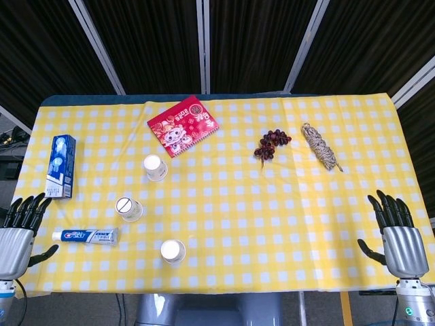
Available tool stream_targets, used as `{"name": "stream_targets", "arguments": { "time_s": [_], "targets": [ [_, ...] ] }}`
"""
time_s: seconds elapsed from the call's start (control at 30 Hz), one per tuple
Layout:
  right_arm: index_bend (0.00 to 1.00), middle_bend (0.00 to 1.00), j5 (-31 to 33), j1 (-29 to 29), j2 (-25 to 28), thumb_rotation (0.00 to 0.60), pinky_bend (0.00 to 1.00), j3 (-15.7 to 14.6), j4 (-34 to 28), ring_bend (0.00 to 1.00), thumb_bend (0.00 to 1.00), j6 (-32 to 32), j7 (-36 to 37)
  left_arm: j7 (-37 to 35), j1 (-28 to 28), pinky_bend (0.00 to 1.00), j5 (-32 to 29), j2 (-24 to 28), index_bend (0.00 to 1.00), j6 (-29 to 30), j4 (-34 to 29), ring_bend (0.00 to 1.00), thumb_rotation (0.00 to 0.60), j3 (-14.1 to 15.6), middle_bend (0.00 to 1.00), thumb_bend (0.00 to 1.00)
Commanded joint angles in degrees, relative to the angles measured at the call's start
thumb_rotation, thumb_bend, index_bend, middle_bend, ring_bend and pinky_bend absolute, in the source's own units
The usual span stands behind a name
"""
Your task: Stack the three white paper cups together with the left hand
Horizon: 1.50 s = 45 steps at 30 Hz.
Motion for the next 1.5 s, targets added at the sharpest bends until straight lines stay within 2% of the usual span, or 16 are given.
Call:
{"name": "stream_targets", "arguments": {
  "time_s": [0.03,0.2,0.37,0.57,0.7,0.93,1.13,1.33,1.5],
  "targets": [
    [0.03,0.0,-0.02,-0.05,0.07,0.6,0.0,0.01,-0.05,0.0,0.11,0.12,0.14,0.16,-0.13,0.0,0.32,0.05,0.0,-0.25,-0.07,0.0,0.6,0.22,0.0,0.0],
    [0.03,0.0,-0.52,-0.19,0.11,0.6,0.0,-0.06,-0.07,0.0,0.11,0.62,0.35,-0.37,-0.99,0.0,1.02,0.74,0.0,-1.51,-1.15,0.0,0.6,0.52,0.0,0.01],
    [0.03,0.0,-0.26,-0.24,0.22,0.6,0.0,0.11,-0.14,0.0,0.11,0.7,0.59,-1.5,-4.44,0.0,4.13,3.65,0.03,-5.29,-4.82,0.0,0.6,0.84,0.0,0.02],
    [0.04,0.0,0.45,-0.36,0.73,0.6,0.0,0.61,-0.17,0.0,0.11,0.94,1.8,-0.35,-11.91,0.0,9.72,8.44,0.06,-14.43,-11.63,0.0,0.6,1.18,0.0,0.02],
    [0.04,0.0,1.19,-0.46,1.22,0.6,0.0,1.05,-0.2,0.0,0.11,1.0,2.91,1.67,-16.49,0.0,10.49,9.82,0.11,-21.19,-16.05,0.0,0.6,0.72,0.0,0.02],
    [0.04,0.0,2.14,-0.69,2.11,0.6,0.0,1.64,-0.25,0.0,0.11,1.21,4.84,7.65,-22.23,0.0,6.23,7.7,0.16,-32.01,-20.99,0.0,0.6,-0.61,0.0,0.02],
    [0.04,0.0,2.81,-0.87,2.71,0.6,0.0,2.18,-0.29,0.0,0.11,1.52,6.19,15.44,-25.05,0.0,0.29,4.18,0.2,-38.2,-22.32,0.0,0.6,-1.61,0.0,0.02],
    [0.05,0.0,3.07,-1.04,3.33,0.6,0.0,2.52,-0.32,0.0,0.11,1.78,7.66,24.01,-27.21,0.0,-7.07,-0.91,0.22,-41.39,-21.28,0.0,0.6,-2.37,0.0,0.02],
    [0.05,0.0,3.29,-1.14,3.54,0.6,0.0,2.79,-0.31,0.0,0.11,2.02,8.37,28.27,-28.91,0.0,-12.42,-4.5,0.22,-42.44,-20.54,0.0,0.6,-2.85,0.0,0.02]
  ]
}}
